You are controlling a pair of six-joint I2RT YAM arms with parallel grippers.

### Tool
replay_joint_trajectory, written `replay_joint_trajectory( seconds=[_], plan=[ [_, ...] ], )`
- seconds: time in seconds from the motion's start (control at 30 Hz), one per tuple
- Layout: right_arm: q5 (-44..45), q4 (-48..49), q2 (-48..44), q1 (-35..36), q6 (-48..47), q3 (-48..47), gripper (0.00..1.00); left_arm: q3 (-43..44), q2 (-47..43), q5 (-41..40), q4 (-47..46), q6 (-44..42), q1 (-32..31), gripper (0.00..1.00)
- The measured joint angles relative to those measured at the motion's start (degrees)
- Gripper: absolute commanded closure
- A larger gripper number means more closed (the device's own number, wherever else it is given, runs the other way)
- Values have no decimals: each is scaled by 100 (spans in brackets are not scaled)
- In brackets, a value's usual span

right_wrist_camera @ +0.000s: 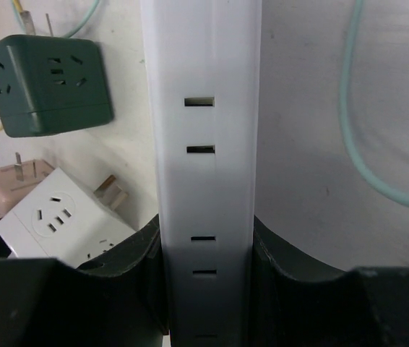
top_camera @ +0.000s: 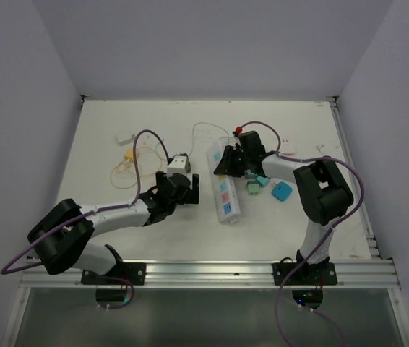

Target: Pull the plug off the socket

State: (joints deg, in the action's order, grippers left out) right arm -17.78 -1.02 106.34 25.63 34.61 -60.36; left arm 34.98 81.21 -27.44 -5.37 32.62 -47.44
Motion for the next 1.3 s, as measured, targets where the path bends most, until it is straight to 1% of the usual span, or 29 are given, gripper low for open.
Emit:
replay_joint_trajectory(
  seconds=[0.27,0.33,0.37,0.4,0.43,0.47,0.57,0.6,0.67,0.7,0.77,0.8,0.87,1.0,1.1,1.3],
  plan=[
    [-476,503,466,140,367,-264,100,111,-654,98,323,155,0,0],
    [-544,588,516,153,417,-282,94,186,-813,131,420,205,0,0],
    [-555,603,525,153,431,-282,91,238,-901,142,474,229,0,1],
    [-562,610,529,153,444,-282,80,306,-986,146,557,240,0,0],
    [-566,616,531,153,446,-282,75,391,-1056,144,660,251,0,1],
    [-564,619,531,153,446,-282,67,479,-1119,144,739,271,0,0],
    [-551,612,531,153,452,-280,50,748,-1272,144,981,289,37,0],
    [-505,577,531,155,448,-273,39,831,-1318,164,1078,291,68,0],
    [-496,553,501,146,476,-199,28,942,-1412,168,1198,289,155,0],
    [-435,507,420,144,474,-199,20,986,-1469,186,1281,289,234,0],
    [-267,297,238,149,378,-166,13,1049,-1596,227,1453,289,424,0],
    [-157,146,149,146,328,-144,7,1080,-1655,269,1543,286,542,0],
    [87,-203,-31,131,192,-138,2,1152,-1777,326,1744,275,772,0],
    [667,-1047,-442,125,-111,-140,1,1432,-2009,323,2194,203,1134,1],
    [1143,-1749,-887,120,-337,-243,1,1779,-2135,247,2531,70,1222,0],
    [2221,-2791,-1969,66,-772,-962,1,2677,-2354,-50,3200,-271,1257,1]
  ],
)
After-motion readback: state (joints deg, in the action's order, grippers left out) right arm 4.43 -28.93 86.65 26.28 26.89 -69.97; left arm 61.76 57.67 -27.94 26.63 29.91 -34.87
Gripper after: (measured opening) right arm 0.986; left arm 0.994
